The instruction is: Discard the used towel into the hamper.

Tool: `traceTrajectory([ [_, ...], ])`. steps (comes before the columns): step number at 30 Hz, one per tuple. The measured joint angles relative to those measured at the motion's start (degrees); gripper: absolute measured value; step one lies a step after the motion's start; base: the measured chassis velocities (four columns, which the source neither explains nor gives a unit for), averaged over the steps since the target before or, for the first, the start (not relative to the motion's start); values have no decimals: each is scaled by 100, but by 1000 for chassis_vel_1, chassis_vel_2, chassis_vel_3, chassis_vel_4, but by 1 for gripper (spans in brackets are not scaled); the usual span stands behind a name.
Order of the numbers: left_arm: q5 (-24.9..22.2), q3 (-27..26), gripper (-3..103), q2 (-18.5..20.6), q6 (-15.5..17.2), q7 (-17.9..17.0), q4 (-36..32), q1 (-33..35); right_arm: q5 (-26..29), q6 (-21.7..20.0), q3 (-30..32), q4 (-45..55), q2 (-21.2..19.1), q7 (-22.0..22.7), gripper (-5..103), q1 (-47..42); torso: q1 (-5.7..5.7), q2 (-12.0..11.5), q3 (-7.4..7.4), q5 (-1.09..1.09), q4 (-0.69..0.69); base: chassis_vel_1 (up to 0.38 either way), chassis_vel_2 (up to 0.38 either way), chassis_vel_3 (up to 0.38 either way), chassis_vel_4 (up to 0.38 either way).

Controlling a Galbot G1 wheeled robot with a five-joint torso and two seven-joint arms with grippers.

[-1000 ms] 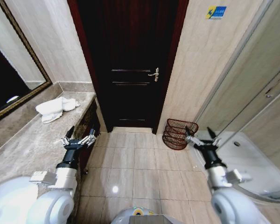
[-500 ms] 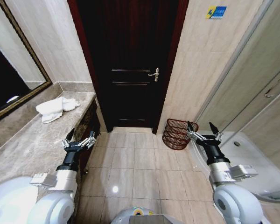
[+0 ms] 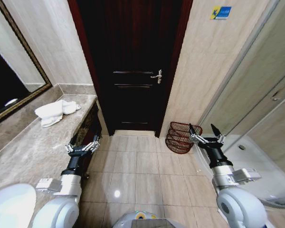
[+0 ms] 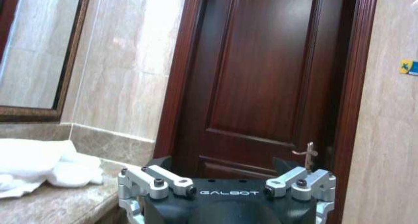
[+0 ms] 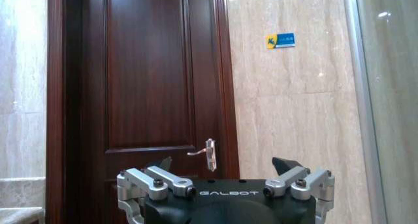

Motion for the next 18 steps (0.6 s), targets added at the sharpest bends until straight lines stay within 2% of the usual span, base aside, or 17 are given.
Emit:
traceTrajectory([
  [18,-67,-50,100,2,-129,-14,-21,19,6,95,27,-41,-26,-57,100,7,-1,0,0,0,0,-82,81,84,-83],
])
